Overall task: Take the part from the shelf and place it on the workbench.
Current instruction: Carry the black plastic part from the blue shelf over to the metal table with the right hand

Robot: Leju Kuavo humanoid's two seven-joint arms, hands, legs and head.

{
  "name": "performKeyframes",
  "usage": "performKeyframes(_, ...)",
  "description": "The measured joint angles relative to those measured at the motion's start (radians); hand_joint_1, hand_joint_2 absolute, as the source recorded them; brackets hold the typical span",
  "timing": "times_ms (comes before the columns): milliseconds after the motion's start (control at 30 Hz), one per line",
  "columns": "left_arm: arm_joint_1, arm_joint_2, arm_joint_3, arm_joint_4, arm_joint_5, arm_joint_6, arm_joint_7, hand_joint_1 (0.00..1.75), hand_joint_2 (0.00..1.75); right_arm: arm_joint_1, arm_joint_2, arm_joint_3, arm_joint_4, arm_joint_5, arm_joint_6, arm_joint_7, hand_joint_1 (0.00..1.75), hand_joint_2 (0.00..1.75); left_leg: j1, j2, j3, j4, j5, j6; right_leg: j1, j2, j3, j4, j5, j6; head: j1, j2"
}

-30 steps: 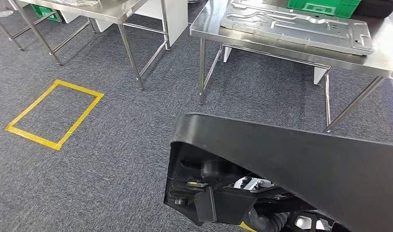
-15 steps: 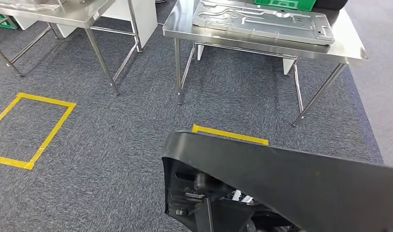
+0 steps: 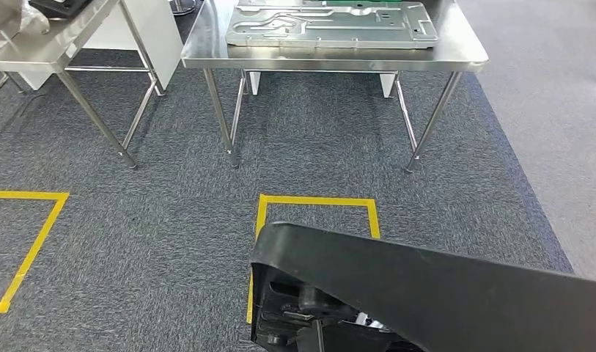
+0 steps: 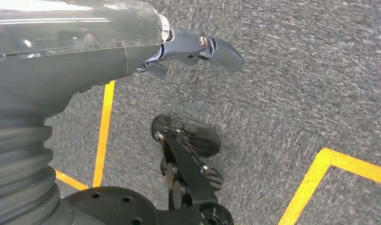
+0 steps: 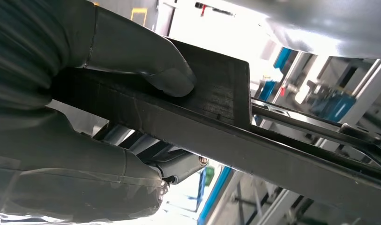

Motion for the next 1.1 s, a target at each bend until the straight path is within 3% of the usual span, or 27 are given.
performKeyframes(33,0.000,0.000,0.000,0.000,0.000,-0.001,0.000,0.00,1.75,0.003,0.000,0.000,0.000,0.000,-0.003,0.000,1.75,1.75,0.000,-0.007,0.023,-0.062,0.043,0.002,0.000,0.014,0.003,0.003,-0.003,0.002,0.000,0.000)
performKeyframes(100,0.000,0.001,0.001,0.000,-0.001,-0.005,-0.002,0.00,1.75,0.006,0.000,0.001,-0.002,0.001,-0.011,0.000,1.75,1.75,0.000,-0.045,0.076,-0.195,0.106,0.010,0.000,0.037,0.006,0.009,-0.010,0.009,0.000,0.000)
performKeyframes(167,-0.002,0.001,0.002,0.000,-0.002,-0.010,-0.004,0.00,1.75,0.010,0.000,0.004,-0.005,0.004,-0.020,0.000,1.75,1.75,-0.004,-0.066,0.098,-0.246,0.116,0.018,-0.002,0.054,0.002,0.013,-0.014,0.020,0.001,0.000)
performKeyframes(233,-0.004,-0.001,0.002,0.000,-0.003,-0.013,-0.007,0.00,1.75,0.014,0.000,0.007,-0.010,0.008,-0.028,0.000,1.75,1.75,-0.005,-0.048,0.101,-0.252,0.118,0.029,-0.005,0.066,-0.001,0.012,-0.014,0.033,0.000,0.000)
performKeyframes(300,-0.005,-0.003,0.002,0.000,-0.004,-0.016,-0.009,0.00,1.75,0.018,0.000,0.009,-0.016,0.014,-0.032,0.000,1.75,1.75,-0.001,-0.027,0.107,-0.262,0.123,0.042,-0.003,0.030,-0.015,0.043,-0.034,0.042,0.004,0.000)
performKeyframes(367,-0.004,-0.004,0.002,0.000,-0.004,-0.020,-0.011,0.00,1.75,0.019,0.000,0.013,-0.021,0.021,-0.037,0.000,1.75,1.75,0.001,-0.003,0.110,-0.268,0.123,0.052,-0.003,-0.025,-0.070,0.152,-0.093,0.049,0.010,0.000)
performKeyframes(433,0.000,-0.004,0.004,0.000,-0.005,-0.022,-0.011,0.00,1.75,0.021,0.000,0.018,-0.023,0.026,-0.040,0.000,1.75,1.75,0.000,0.021,0.111,-0.268,0.119,0.052,-0.009,-0.044,-0.138,0.277,-0.143,0.057,0.011,0.000)
performKeyframes(467,0.001,-0.004,0.004,0.000,-0.006,-0.023,-0.012,0.00,1.75,0.023,0.000,0.020,-0.023,0.028,-0.041,0.000,1.75,1.75,0.000,0.033,0.112,-0.268,0.117,0.051,-0.012,-0.047,-0.152,0.301,-0.142,0.060,0.011,0.000)
performKeyframes(500,0.001,-0.005,0.005,0.000,-0.006,-0.024,-0.012,0.00,1.75,0.023,0.000,0.022,-0.023,0.032,-0.042,0.000,1.75,1.75,0.000,0.044,0.116,-0.267,0.114,0.048,-0.015,-0.051,-0.146,0.285,-0.122,0.062,0.011,0.000)
performKeyframes(567,0.000,-0.008,0.007,0.000,-0.007,-0.026,-0.013,0.00,1.75,0.024,0.001,0.025,-0.027,0.045,-0.047,0.000,1.75,1.75,0.001,0.059,0.127,-0.267,0.107,0.039,-0.019,-0.067,-0.079,0.154,-0.049,0.060,0.012,0.000)
performKeyframes(633,-0.001,-0.009,0.008,0.000,-0.007,-0.027,-0.013,0.00,1.75,0.025,0.001,0.027,-0.032,0.056,-0.053,0.000,1.75,1.75,0.001,0.065,0.135,-0.267,0.100,0.031,-0.019,-0.083,-0.017,0.039,-0.005,0.057,0.012,0.000)
performKeyframes(800,-0.004,-0.009,0.009,0.000,-0.009,-0.029,-0.014,0.00,1.75,0.027,0.002,0.029,-0.037,0.064,-0.060,0.000,1.75,1.75,-0.003,0.071,0.136,-0.266,0.095,0.022,-0.014,-0.084,-0.005,0.012,-0.007,0.050,0.011,0.000)
performKeyframes(867,-0.009,-0.010,0.010,0.000,-0.009,-0.030,-0.015,0.00,1.75,0.035,0.003,0.034,-0.050,0.069,-0.072,0.000,1.75,1.75,-0.002,0.060,0.136,-0.248,0.076,0.006,-0.013,-0.073,0.001,0.006,-0.008,0.032,0.010,0.000)
performKeyframes(933,-0.009,-0.011,0.011,0.000,-0.009,-0.030,-0.015,0.00,1.75,0.040,0.003,0.041,-0.059,0.071,-0.083,0.000,1.75,1.75,0.002,0.029,0.099,-0.156,0.021,-0.007,-0.015,-0.065,0.007,-0.001,-0.009,0.014,0.009,0.000)
performKeyframes(1000,-0.003,-0.011,0.014,0.000,-0.009,-0.030,-0.015,0.00,1.75,0.041,0.003,0.047,-0.060,0.071,-0.088,0.000,1.75,1.75,0.003,0.007,0.024,-0.013,-0.037,-0.009,-0.011,-0.057,0.009,-0.001,-0.012,0.008,0.008,0.000)
performKeyframes(1033,0.000,-0.011,0.015,0.000,-0.009,-0.030,-0.014,0.00,1.75,0.042,0.003,0.049,-0.059,0.071,-0.092,0.000,1.75,1.75,0.002,0.004,-0.003,0.032,-0.043,-0.009,-0.008,-0.052,0.011,0.000,-0.014,0.006,0.008,0.000)
performKeyframes(1067,0.002,-0.011,0.016,0.000,-0.009,-0.030,-0.014,0.00,1.75,0.042,0.003,0.051,-0.059,0.071,-0.099,0.000,1.75,1.75,0.002,0.004,-0.012,0.035,-0.027,-0.008,-0.006,-0.047,0.014,0.000,-0.016,0.005,0.008,0.000)
performKeyframes(1100,0.004,-0.011,0.016,0.000,-0.009,-0.030,-0.014,0.00,1.75,0.042,0.003,0.054,-0.059,0.071,-0.106,0.000,1.75,1.75,0.002,0.003,0.000,-0.003,0.008,-0.004,-0.004,-0.042,0.019,0.000,-0.019,0.005,0.008,0.000)
